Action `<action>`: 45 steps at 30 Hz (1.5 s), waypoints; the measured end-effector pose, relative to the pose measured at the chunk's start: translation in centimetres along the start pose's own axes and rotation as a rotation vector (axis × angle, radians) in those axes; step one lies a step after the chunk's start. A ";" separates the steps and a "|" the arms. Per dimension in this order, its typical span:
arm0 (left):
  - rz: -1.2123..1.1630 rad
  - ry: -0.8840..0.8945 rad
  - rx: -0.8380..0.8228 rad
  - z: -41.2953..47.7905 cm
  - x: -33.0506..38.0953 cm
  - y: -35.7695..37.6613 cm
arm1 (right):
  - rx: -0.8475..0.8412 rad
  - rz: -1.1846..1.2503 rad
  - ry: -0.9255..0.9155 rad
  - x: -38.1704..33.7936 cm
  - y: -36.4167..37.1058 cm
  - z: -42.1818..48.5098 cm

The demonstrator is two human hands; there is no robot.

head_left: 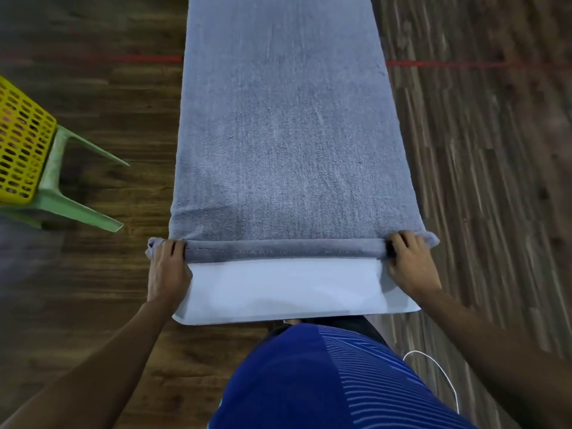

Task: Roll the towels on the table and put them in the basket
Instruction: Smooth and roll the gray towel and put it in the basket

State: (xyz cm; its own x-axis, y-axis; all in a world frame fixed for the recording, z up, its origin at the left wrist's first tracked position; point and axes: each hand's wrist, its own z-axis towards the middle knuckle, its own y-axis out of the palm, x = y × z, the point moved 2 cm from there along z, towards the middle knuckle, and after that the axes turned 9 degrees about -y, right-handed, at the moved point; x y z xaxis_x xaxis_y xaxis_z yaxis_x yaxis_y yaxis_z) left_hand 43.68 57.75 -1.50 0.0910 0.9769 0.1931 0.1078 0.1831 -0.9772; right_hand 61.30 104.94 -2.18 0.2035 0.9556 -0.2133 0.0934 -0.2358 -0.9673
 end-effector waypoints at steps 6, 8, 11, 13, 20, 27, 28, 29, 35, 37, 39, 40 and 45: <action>0.051 -0.001 0.003 0.7 0.2 0.0 | 0.090 0.015 -0.001 -0.3 -0.6 -0.1; 0.053 -0.003 0.013 1.2 0.7 -0.7 | 0.091 -0.030 0.027 -0.3 -1.3 0.5; 0.121 0.002 -0.048 0.8 1.3 -1.4 | 0.001 -0.102 0.057 0.1 -1.6 0.7; 0.172 -0.014 -0.097 0.6 1.3 -1.7 | -0.073 -0.106 0.101 0.6 -1.7 1.0; 0.024 -0.098 0.103 1.1 1.2 -1.6 | 0.136 -0.115 0.086 -0.2 -2.2 1.8; 0.013 0.351 -0.035 -2.5 6.1 2.2 | -0.002 -0.003 -0.195 -5.9 0.2 0.8; 0.031 0.330 -0.059 -2.5 6.3 2.6 | -0.017 -0.013 -0.186 -6.2 0.4 0.9; 0.037 0.312 -0.070 -2.3 6.5 2.7 | -0.016 -0.020 -0.181 -6.3 0.5 1.1; -0.071 0.254 -0.100 -0.8 7.3 0.8 | -0.087 -0.026 -0.164 -6.1 -0.9 2.7; -0.071 0.230 -0.159 -0.8 7.6 0.1 | -0.168 -0.019 -0.153 -6.1 -1.0 3.0; -0.102 0.159 -0.261 -0.5 7.3 0.1 | -0.232 0.026 -0.106 -6.1 -1.1 3.4; -0.132 0.121 -0.303 -0.2 7.1 0.2 | -0.237 0.041 -0.080 -6.1 -1.2 3.6; -0.058 0.094 0.033 0.3 6.6 0.5 | 0.080 -0.047 -0.050 -5.9 -1.8 3.9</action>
State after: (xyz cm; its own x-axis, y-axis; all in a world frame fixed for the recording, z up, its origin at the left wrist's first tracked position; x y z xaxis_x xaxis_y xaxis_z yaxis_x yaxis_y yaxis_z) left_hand 44.01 64.34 -0.73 0.1779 0.9503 0.2554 0.0829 0.2441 -0.9662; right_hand 56.15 100.36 0.29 0.1516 0.9733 -0.1723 0.0235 -0.1778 -0.9838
